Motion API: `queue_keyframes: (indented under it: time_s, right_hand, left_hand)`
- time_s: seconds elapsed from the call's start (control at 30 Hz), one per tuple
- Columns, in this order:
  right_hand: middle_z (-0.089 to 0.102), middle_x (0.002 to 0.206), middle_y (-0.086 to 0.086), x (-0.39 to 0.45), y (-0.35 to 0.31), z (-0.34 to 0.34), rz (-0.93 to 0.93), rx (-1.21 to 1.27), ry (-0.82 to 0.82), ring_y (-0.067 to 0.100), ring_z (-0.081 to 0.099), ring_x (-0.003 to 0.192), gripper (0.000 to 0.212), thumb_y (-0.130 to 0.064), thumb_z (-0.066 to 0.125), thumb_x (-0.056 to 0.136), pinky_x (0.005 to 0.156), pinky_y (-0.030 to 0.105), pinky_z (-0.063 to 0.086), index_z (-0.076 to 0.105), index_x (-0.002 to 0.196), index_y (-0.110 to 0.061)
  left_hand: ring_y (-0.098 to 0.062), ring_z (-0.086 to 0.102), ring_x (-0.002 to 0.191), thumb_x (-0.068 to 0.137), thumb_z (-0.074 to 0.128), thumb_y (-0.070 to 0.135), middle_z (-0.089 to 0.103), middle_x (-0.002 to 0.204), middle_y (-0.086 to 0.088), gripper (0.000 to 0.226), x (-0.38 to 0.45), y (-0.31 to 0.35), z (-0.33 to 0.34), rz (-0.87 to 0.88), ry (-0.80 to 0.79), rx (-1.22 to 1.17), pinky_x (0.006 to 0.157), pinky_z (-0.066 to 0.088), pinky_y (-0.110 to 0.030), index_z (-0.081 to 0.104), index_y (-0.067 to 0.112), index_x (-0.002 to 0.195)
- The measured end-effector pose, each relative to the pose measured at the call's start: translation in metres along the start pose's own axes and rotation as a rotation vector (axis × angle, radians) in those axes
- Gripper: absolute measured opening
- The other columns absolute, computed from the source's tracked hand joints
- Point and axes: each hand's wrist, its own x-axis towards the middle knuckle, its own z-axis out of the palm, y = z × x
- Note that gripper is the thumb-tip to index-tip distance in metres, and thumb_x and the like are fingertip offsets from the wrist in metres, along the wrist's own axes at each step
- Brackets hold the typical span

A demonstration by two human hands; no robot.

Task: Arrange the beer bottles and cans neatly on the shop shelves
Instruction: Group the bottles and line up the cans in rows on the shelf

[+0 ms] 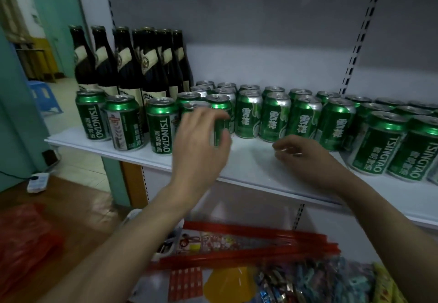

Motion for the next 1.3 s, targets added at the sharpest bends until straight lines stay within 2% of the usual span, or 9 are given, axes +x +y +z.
queue_keyframes:
  time_s: [0.13,0.23,0.4,0.57,0.67,0.73,0.83,0.97,1.3]
  right_hand:
    - [0.066,0.111,-0.007,0.015,-0.049,0.039,-0.053,0.247,-0.028,0.007,0.065,0.093,0.025,-0.031,0.066,0.093,0.078,0.023,0.052,0.063,0.115,-0.021]
    - [0.061,0.121,-0.005,0.024,-0.076,0.069,-0.056,0.306,-0.099,0.012,0.063,0.102,0.045,-0.037,0.068,0.091,0.084,0.028,0.052,0.055,0.129,-0.018]
    - [0.063,0.111,-0.008,0.026,-0.087,0.091,-0.043,0.461,-0.086,0.011,0.066,0.103,0.044,-0.026,0.068,0.093,0.092,0.032,0.054,0.049,0.131,-0.015]
    - [0.061,0.104,-0.019,0.013,-0.077,0.077,-0.097,0.523,0.037,-0.006,0.060,0.094,0.033,-0.026,0.065,0.095,0.075,0.010,0.045,0.051,0.124,-0.034]
    - [0.058,0.117,-0.016,0.008,-0.069,0.052,-0.086,0.582,0.101,0.002,0.058,0.109,0.042,-0.032,0.064,0.095,0.089,0.021,0.049,0.046,0.132,-0.037]
    - [0.060,0.117,-0.017,0.010,-0.064,0.028,-0.094,0.619,0.142,0.004,0.060,0.110,0.038,-0.031,0.065,0.094,0.095,0.030,0.052,0.047,0.127,-0.037]
    - [0.066,0.117,-0.010,0.013,-0.053,-0.010,-0.117,0.625,0.202,0.003,0.064,0.105,0.039,-0.024,0.065,0.095,0.092,0.029,0.054,0.050,0.130,-0.028]
    - [0.067,0.118,-0.006,0.006,-0.033,-0.056,-0.113,0.611,0.225,0.005,0.065,0.105,0.043,-0.023,0.065,0.094,0.090,0.030,0.057,0.048,0.134,-0.024]
    - [0.069,0.110,-0.007,-0.041,0.021,-0.170,-0.112,0.590,0.295,0.004,0.069,0.096,0.039,-0.036,0.069,0.090,0.077,0.023,0.057,0.050,0.124,-0.034]
  left_hand:
    - [-0.018,0.048,0.114,0.089,0.065,0.019,0.040,0.118,0.008,0.042,-0.004,-0.027,-0.019,-0.287,0.021,-0.079,0.099,0.044,-0.039,0.050,0.017,0.128]
    - [-0.018,0.046,0.121,0.092,0.064,0.027,0.039,0.132,0.003,0.059,-0.017,-0.033,-0.017,-0.415,-0.090,-0.132,0.102,0.043,-0.040,0.035,0.022,0.143]
    - [-0.011,0.050,0.119,0.097,0.057,0.029,0.038,0.137,0.004,0.059,-0.021,-0.034,-0.013,-0.521,-0.118,-0.198,0.105,0.044,-0.040,0.032,0.022,0.150]
    - [-0.012,0.049,0.118,0.097,0.055,0.037,0.040,0.127,0.009,0.054,-0.013,-0.020,-0.008,-0.492,-0.181,-0.295,0.100,0.045,-0.035,0.037,0.028,0.147]
    - [-0.001,0.051,0.111,0.096,0.056,0.037,0.049,0.128,0.012,0.046,0.006,-0.003,-0.001,-0.431,-0.194,-0.371,0.090,0.044,-0.019,0.042,0.033,0.140]
    - [-0.002,0.054,0.113,0.096,0.059,0.033,0.056,0.128,0.011,0.041,0.026,0.012,0.007,-0.391,-0.223,-0.486,0.092,0.046,-0.022,0.045,0.032,0.134]
    - [-0.010,0.063,0.109,0.095,0.062,0.027,0.064,0.121,0.001,0.036,0.056,0.037,0.025,-0.390,-0.297,-0.660,0.084,0.054,-0.026,0.048,0.025,0.128]
    - [-0.002,0.067,0.091,0.085,0.064,0.039,0.064,0.112,0.001,0.039,0.081,0.075,0.048,-0.380,-0.335,-0.742,0.067,0.052,-0.017,0.046,0.033,0.119]
    - [-0.012,0.069,0.086,0.091,0.065,0.035,0.065,0.104,0.001,0.042,0.111,0.192,0.103,-0.302,-0.382,-0.718,0.066,0.054,-0.026,0.047,0.040,0.129]
